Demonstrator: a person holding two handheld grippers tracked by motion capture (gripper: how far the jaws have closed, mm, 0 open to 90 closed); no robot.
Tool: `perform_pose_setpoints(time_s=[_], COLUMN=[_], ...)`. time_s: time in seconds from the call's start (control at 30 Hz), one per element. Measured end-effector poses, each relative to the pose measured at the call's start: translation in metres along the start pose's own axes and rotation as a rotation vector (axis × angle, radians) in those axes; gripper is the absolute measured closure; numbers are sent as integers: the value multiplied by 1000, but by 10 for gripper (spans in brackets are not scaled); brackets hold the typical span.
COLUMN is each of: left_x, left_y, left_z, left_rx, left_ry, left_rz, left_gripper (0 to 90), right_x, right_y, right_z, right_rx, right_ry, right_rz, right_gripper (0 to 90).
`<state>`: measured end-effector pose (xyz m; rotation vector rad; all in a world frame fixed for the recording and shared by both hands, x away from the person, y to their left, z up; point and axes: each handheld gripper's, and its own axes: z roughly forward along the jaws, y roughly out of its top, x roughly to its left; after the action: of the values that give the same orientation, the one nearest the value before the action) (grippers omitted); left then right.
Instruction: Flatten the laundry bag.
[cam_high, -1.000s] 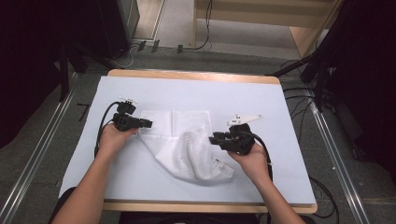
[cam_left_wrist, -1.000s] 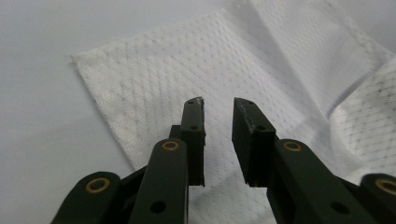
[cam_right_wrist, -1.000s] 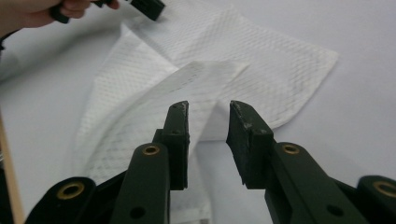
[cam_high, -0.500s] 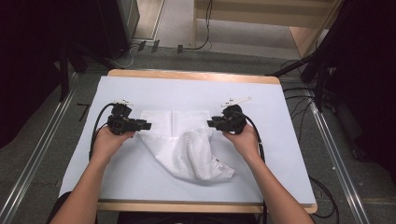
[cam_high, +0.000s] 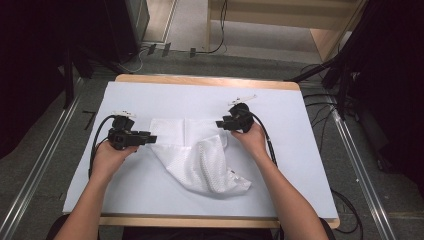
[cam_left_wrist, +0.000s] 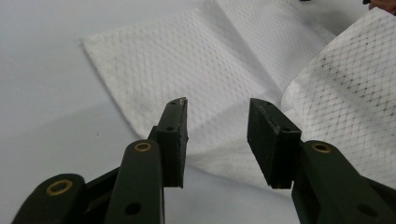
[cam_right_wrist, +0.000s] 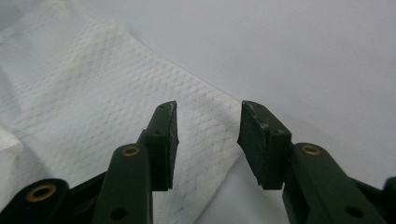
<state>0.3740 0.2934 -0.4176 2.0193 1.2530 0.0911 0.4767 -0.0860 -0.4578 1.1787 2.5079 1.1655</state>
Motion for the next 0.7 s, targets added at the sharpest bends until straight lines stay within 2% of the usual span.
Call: perform_pose_setpoints(time_s=[0.17, 0.33, 0.5, 0.57, 0.63, 0.7], left_x=[4, 7, 10, 10, 10, 10], left_y=[-6, -10, -11, -10, -10, -10], left_z=[-6, -9, -8, -8, -8, -7], left_rx=[-10, -8, -6, -9, -10, -4], left_ry=[17, 29, 36, 33, 30, 34], left_rz=[-18, -28, -34, -34, -30, -25], left_gripper=[586, 579, 568, 568, 568, 568], right_x=[-5, -5, -4, -5, -7, -12], right_y=[5, 5, 3, 4, 4, 2], right_z=[7, 17, 18, 17, 16, 15], right_rx=[-4, 31, 16, 33, 40, 26], right_ry=[-14, -24, -47, -63, -103, -74], right_rz=[-6, -5, -7, -12, -31, 3], right_gripper=[576, 572, 611, 619, 598, 582])
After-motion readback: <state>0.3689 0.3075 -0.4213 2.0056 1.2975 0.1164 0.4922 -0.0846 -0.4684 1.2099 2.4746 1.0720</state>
